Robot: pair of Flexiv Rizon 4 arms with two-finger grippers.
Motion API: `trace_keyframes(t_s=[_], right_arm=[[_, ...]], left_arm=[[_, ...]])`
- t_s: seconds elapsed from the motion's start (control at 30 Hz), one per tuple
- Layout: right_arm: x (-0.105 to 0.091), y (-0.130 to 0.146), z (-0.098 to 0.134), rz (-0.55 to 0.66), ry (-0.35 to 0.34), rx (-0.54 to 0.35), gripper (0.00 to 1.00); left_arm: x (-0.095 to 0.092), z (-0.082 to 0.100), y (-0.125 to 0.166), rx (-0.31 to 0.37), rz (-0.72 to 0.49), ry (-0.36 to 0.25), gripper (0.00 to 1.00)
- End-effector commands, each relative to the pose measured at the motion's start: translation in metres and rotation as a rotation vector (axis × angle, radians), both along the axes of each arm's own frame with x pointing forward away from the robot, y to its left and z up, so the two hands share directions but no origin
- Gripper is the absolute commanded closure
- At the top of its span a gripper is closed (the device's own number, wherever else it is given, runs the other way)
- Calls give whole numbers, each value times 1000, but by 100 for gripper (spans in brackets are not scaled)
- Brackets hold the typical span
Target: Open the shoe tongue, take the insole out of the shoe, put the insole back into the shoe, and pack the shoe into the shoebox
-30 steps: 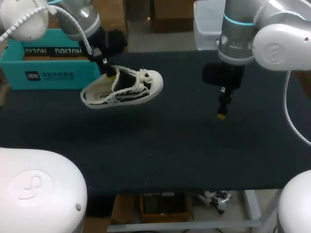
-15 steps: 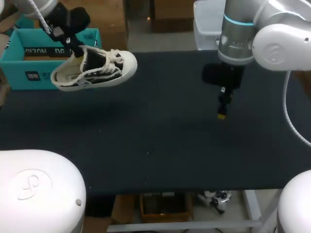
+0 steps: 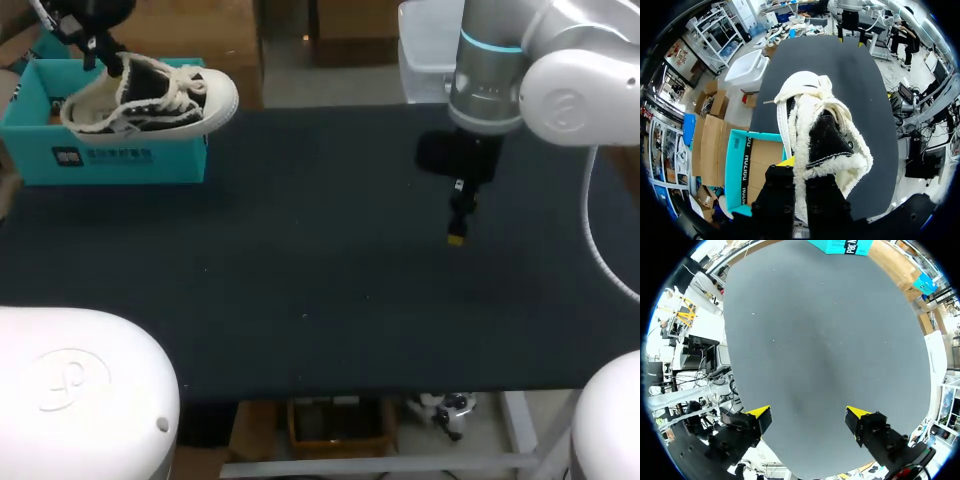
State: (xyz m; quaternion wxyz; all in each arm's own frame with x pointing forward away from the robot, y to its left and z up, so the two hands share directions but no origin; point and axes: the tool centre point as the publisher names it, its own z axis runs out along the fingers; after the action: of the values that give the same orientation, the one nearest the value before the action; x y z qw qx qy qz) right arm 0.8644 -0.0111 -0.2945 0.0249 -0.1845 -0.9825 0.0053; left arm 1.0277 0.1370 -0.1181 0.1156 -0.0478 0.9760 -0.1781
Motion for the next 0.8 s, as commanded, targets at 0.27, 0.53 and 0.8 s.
trace_keyframes(t_s=[0.27,0.53,0.8], right_arm=[[0,0,1,0,2,-3,0],[0,0,1,0,2,-3,0],[0,0,1,0,2,-3,0]], left_arm=[[74,13,61,-26,-60,53,100],[103,2,92,-35,-54,56,100],[137,-22,113,-43,-28,72,100]])
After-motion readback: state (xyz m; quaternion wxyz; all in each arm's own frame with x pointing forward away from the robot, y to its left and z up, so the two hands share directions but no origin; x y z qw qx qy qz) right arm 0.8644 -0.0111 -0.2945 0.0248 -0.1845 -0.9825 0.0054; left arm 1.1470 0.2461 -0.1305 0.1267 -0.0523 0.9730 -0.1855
